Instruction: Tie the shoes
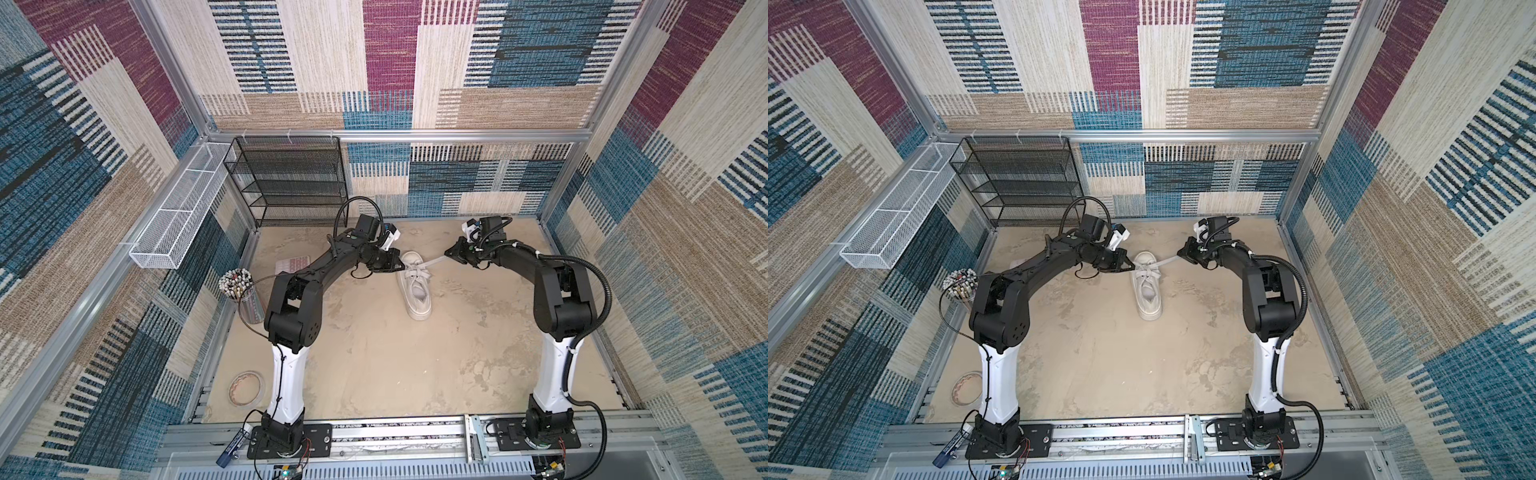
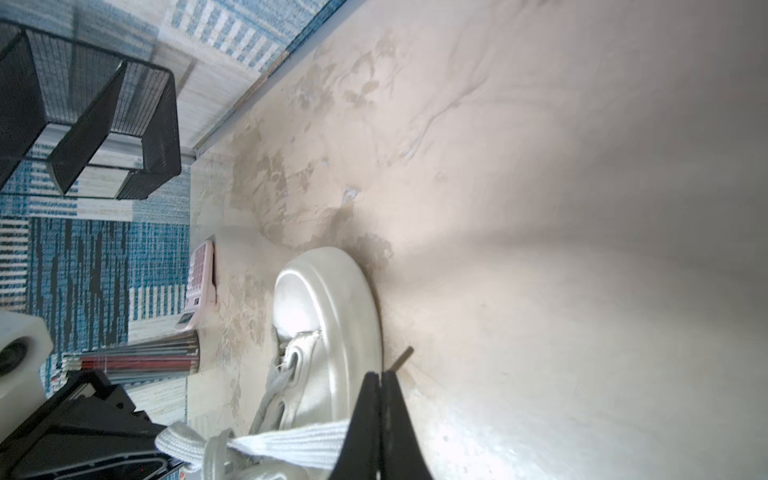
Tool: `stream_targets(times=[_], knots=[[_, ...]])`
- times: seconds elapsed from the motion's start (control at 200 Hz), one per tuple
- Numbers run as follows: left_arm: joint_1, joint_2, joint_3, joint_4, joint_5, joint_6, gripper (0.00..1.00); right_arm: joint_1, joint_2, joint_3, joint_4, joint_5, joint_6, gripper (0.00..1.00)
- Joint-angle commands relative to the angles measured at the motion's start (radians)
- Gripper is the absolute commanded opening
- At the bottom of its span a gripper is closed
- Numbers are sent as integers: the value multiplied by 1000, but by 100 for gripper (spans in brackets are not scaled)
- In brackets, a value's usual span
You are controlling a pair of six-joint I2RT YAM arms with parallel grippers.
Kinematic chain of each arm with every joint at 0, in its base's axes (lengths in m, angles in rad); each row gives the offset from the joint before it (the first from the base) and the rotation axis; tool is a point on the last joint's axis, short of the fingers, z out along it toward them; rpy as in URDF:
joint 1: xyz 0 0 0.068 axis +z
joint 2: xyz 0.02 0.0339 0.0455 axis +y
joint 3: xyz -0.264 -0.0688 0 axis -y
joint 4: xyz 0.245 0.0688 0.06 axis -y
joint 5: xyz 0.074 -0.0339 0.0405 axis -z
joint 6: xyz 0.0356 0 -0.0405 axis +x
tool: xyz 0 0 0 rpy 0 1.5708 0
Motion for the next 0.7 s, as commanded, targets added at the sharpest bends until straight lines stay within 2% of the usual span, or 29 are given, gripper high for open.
stream_targets(times=[0.0,0.255,0.295,0.336,0.421,0.511,0.591,0.691], knots=[[5,-15,-12,16,-14,-1,0,-13,-22,-10,35,39,6,0],[7,-16,-30,15,-10,4,0,-18,-21,-29,37,39,12,0],[7,-16,-33,18,-7,2,0,-18,-17,-30,48,13,12,4],[7,-15,-32,22,-5,-1,0,-18,-14,-29,51,-9,13,13],[7,-11,-23,24,-2,-2,0,-18,-10,-20,40,-29,12,21],[7,-5,-12,22,-1,1,0,-23,-10,-20,32,-34,6,23],[7,-5,-9,29,-1,0,0,-25,-3,-11,8,-45,-3,34],[7,6,4,20,8,5,0,-23,-27,-40,24,-80,-4,36]])
